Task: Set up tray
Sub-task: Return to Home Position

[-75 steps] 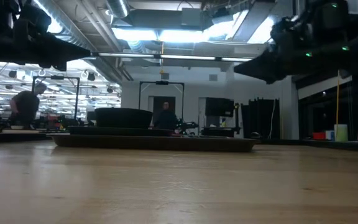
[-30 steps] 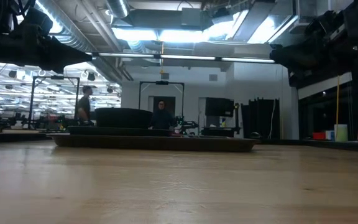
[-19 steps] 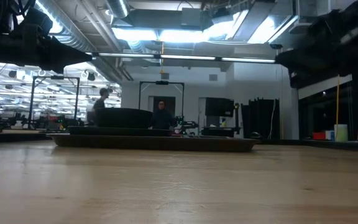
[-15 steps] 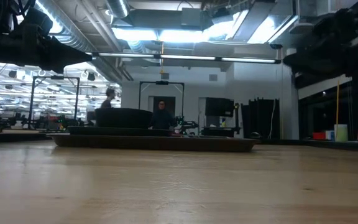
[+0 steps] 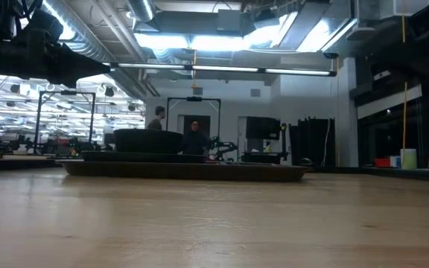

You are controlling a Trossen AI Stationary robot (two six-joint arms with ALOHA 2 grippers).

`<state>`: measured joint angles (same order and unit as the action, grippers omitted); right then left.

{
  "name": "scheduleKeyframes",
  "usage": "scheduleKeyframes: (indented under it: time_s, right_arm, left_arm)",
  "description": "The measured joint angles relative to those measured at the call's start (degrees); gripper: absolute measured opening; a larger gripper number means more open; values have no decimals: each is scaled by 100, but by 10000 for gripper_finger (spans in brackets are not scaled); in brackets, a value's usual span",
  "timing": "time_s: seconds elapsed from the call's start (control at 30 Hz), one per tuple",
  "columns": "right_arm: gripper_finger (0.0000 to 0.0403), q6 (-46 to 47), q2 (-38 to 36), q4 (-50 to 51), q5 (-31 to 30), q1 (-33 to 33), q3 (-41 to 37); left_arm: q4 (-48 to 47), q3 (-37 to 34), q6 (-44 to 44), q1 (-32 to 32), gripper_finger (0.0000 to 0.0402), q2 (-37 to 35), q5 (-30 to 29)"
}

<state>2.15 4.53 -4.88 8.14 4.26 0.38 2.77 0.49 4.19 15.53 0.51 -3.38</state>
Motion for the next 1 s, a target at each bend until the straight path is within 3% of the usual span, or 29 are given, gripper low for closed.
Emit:
scheduleKeyframes:
  time_s: [0.13,1.0]
  right_arm:
    - [39,19,-454,208,-5,198,2]
    - [39,205,-423,94,-3,348,4]
  left_arm:
    - [0,0,1,0,2,0,0]
    - [1,0,0,2,2,0,0]
